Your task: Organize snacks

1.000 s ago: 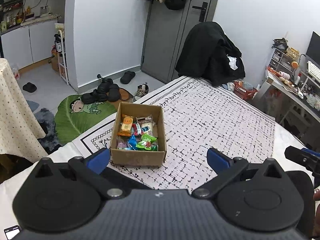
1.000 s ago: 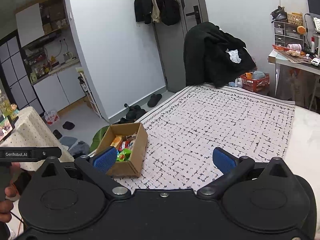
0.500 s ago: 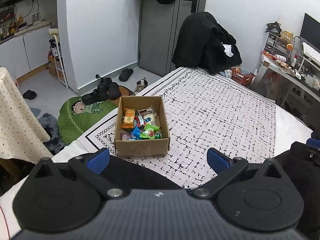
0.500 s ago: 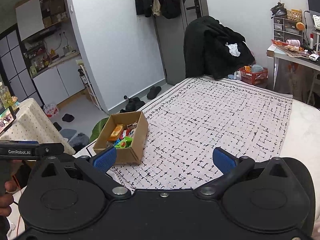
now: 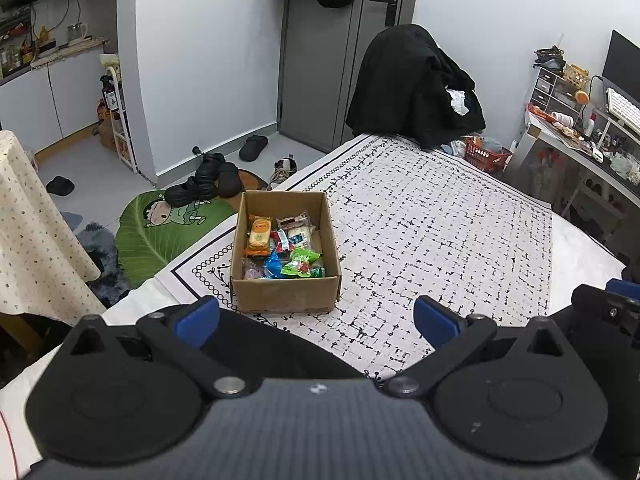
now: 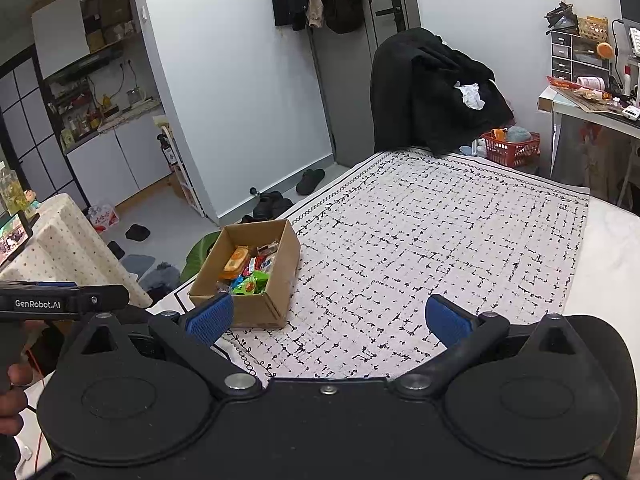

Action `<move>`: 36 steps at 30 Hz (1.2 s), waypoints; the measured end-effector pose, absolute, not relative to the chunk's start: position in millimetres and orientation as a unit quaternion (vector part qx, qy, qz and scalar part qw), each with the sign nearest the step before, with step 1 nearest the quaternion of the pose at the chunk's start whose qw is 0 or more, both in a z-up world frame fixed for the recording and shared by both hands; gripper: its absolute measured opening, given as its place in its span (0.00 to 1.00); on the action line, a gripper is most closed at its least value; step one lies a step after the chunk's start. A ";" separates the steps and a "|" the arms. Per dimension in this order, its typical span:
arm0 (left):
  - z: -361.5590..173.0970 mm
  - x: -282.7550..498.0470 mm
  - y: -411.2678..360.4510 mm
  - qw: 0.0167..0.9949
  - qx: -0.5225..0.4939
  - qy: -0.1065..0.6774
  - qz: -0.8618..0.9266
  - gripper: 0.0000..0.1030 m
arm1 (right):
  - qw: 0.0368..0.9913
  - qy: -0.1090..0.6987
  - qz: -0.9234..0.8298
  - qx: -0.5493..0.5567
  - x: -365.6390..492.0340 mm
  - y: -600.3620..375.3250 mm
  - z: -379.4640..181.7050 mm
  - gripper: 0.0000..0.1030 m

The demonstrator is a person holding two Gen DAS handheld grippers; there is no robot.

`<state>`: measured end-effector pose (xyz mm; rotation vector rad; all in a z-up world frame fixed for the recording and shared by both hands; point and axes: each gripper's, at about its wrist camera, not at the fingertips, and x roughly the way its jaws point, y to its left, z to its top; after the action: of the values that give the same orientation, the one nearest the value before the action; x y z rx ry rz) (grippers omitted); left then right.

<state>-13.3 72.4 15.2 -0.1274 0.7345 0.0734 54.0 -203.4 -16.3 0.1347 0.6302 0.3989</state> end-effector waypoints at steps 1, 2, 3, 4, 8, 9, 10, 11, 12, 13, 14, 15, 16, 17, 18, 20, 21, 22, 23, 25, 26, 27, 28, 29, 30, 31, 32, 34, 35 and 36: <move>15.0 -13.1 72.1 0.930 -0.062 0.360 0.037 1.00 | 0.929 0.308 0.195 0.065 54.3 -203.4 -16.5 1.00; 14.8 -12.7 72.0 0.930 -0.062 0.361 0.038 1.00 | 0.929 0.308 0.195 0.065 54.0 -203.1 -16.4 1.00; 14.6 -12.7 72.0 0.930 -0.063 0.361 0.037 1.00 | 0.929 0.308 0.196 0.064 54.3 -203.5 -16.6 1.00; 14.6 -13.0 72.5 0.930 -0.064 0.361 0.037 1.00 | 0.929 0.308 0.196 0.064 54.1 -203.2 -16.2 1.00; 14.7 -13.4 73.4 0.930 -0.065 0.361 0.038 1.00 | 0.929 0.307 0.197 0.063 53.6 -202.6 -15.7 1.00; 14.7 -13.4 73.5 0.930 -0.065 0.361 0.037 1.00 | 0.929 0.308 0.198 0.062 54.1 -202.5 -15.7 1.00; 14.8 -13.4 73.5 0.930 -0.064 0.361 0.037 1.00 | 0.929 0.308 0.198 0.061 54.3 -202.4 -16.0 1.00; 14.8 -13.4 73.5 0.930 -0.064 0.361 0.037 1.00 | 0.929 0.308 0.198 0.061 54.0 -202.2 -15.9 1.00; 14.8 -13.3 73.4 0.930 -0.064 0.361 0.038 1.00 | 0.929 0.308 0.198 0.061 53.9 -202.5 -16.0 1.00; 14.8 -13.3 73.3 0.930 -0.064 0.361 0.038 1.00 | 0.929 0.308 0.198 0.061 53.9 -202.6 -15.9 1.00; 14.8 -13.3 73.3 0.930 -0.065 0.361 0.037 1.00 | 0.929 0.307 0.198 0.060 53.6 -202.5 -15.8 1.00; 14.9 -13.4 73.3 0.930 -0.065 0.361 0.038 1.00 | 0.929 0.308 0.198 0.060 53.9 -202.5 -15.8 1.00; 14.9 -13.3 73.3 0.930 -0.065 0.360 0.038 1.00 | 0.929 0.308 0.197 0.060 53.4 -202.3 -15.6 1.00; 14.8 -13.5 73.5 0.930 -0.065 0.360 0.038 1.00 | 0.929 0.308 0.198 0.060 53.0 -202.1 -15.2 1.00; 14.8 -13.5 73.6 0.930 -0.065 0.360 0.037 1.00 | 0.929 0.308 0.198 0.060 53.0 -202.1 -15.3 1.00; 14.9 -13.6 73.6 0.930 -0.065 0.361 0.038 1.00 | 0.929 0.308 0.198 0.060 52.9 -202.0 -15.3 1.00; 14.9 -13.6 73.6 0.930 -0.065 0.361 0.037 1.00 | 0.929 0.308 0.198 0.059 53.2 -202.5 -15.1 1.00; 14.9 -13.6 73.6 0.930 -0.065 0.361 0.037 1.00 | 0.929 0.307 0.199 0.058 53.0 -202.6 -14.9 1.00; 14.9 -13.6 73.5 0.930 -0.065 0.361 0.038 1.00 | 0.929 0.307 0.199 0.057 52.8 -202.6 -14.5 1.00; 15.0 -13.6 73.6 0.930 -0.065 0.361 0.038 1.00 | 0.929 0.307 0.199 0.057 52.5 -202.4 -14.2 1.00; 15.0 -13.6 73.7 0.930 -0.066 0.361 0.037 1.00 | 0.929 0.307 0.200 0.057 52.4 -202.3 -14.2 1.00; 15.0 -13.7 73.7 0.930 -0.066 0.361 0.037 1.00 | 0.929 0.308 0.200 0.057 52.3 -202.2 -14.2 1.00; 14.4 -14.3 73.8 0.930 -0.066 0.361 0.037 1.00 | 0.928 0.308 0.199 0.057 52.2 -201.9 -13.9 1.00; 14.0 -14.9 73.5 0.930 -0.066 0.361 0.037 1.00 | 0.928 0.309 0.199 0.057 52.1 -201.8 -13.8 1.00; 13.5 -15.6 72.9 0.929 -0.066 0.361 0.037 1.00 | 0.928 0.309 0.199 0.056 52.5 -201.9 -14.0 1.00; 13.5 -15.6 72.9 0.929 -0.066 0.361 0.037 1.00 | 0.928 0.310 0.200 0.056 52.3 -201.8 -14.4 1.00; 13.4 -16.0 72.8 0.929 -0.066 0.362 0.037 1.00 | 0.928 0.310 0.200 0.056 52.2 -201.7 -14.4 1.00; 12.7 -16.8 72.3 0.929 -0.066 0.361 0.037 1.00 | 0.928 0.309 0.201 0.056 52.5 -201.9 -14.2 1.00; 12.6 -17.4 72.2 0.929 -0.066 0.361 0.037 1.00 | 0.928 0.309 0.201 0.055 52.7 -201.7 -14.1 1.00; 12.6 -16.8 72.3 0.929 -0.066 0.361 0.037 1.00 | 0.928 0.309 0.201 0.055 52.7 -201.6 -14.2 1.00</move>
<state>-16.8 72.3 12.6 -0.1354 0.7398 0.0763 52.7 -201.6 -14.2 0.1132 0.6343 0.4126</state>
